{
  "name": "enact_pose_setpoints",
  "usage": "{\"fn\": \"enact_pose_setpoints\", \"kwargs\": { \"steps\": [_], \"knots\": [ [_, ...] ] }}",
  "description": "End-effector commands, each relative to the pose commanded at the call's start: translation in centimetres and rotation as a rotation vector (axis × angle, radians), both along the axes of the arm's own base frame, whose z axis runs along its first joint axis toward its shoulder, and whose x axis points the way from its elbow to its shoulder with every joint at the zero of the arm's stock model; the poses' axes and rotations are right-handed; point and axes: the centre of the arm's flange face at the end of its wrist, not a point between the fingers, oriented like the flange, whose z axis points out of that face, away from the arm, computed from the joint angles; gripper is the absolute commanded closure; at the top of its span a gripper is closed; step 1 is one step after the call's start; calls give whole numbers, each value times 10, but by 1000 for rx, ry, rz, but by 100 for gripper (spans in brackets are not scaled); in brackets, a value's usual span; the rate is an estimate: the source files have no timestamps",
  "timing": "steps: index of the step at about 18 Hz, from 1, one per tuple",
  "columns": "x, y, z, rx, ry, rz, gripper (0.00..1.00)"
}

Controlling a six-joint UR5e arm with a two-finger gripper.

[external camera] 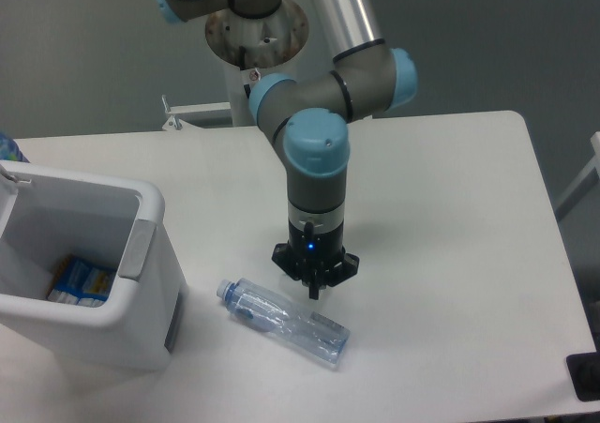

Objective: Place the trash in the trash can
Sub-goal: 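Close the gripper on the white paper packet and lift it, then carry the paper packet over the white bin and lower it in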

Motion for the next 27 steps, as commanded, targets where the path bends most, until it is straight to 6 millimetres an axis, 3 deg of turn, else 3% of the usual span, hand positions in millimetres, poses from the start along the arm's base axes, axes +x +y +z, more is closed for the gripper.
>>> {"fn": "enact_pose_setpoints", "kwargs": {
  "steps": [10,16,19,25,27],
  "knots": [
    [12,16,104,227,-53,96,100],
    [19,24,143,302,-85,150,100],
    [36,37,167,341,-97,157,100],
    [79,56,195,380,-114,129,100],
    [103,58,209,396,-113,104,100]
  ]
}}
